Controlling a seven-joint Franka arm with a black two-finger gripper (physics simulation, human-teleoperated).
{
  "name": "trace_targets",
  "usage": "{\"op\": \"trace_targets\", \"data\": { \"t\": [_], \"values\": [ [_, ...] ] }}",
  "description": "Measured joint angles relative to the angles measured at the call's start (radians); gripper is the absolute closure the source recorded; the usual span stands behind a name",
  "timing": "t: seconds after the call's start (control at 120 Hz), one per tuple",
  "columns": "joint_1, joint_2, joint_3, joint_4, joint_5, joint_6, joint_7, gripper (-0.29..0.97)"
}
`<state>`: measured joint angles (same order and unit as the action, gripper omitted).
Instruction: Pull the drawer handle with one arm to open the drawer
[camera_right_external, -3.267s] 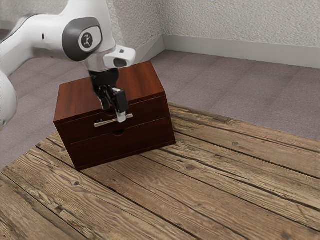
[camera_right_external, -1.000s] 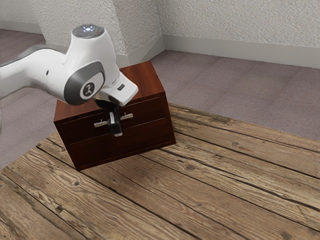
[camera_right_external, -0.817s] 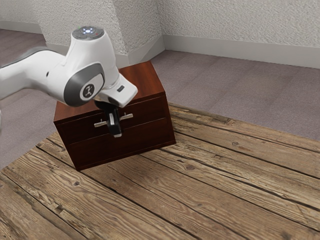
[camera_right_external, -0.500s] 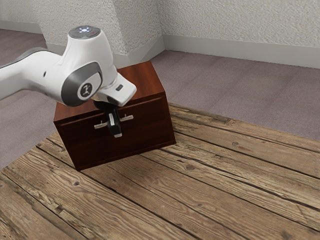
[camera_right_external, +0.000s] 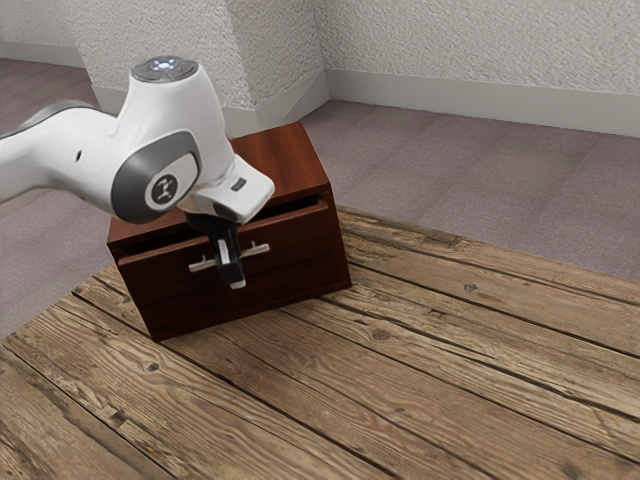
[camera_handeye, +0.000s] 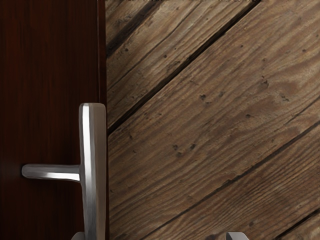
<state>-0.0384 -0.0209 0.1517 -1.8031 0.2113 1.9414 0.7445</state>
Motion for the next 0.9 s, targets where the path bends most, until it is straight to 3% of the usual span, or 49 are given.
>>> {"op": "trace_targets", "data": {
  "t": [0.292, 0.542, 0.9],
  "values": [
    [0.029, -0.031, -0.08, -0.029, 0.0, -0.023, -0.037, 0.4],
    [-0.022, -0.092, -0.089, -0.087, -0.003, -0.041, -0.064, 0.4],
    [-0.013, -0.154, -0.129, -0.149, -0.006, -0.062, -0.096, 0.38]
  ]
}}
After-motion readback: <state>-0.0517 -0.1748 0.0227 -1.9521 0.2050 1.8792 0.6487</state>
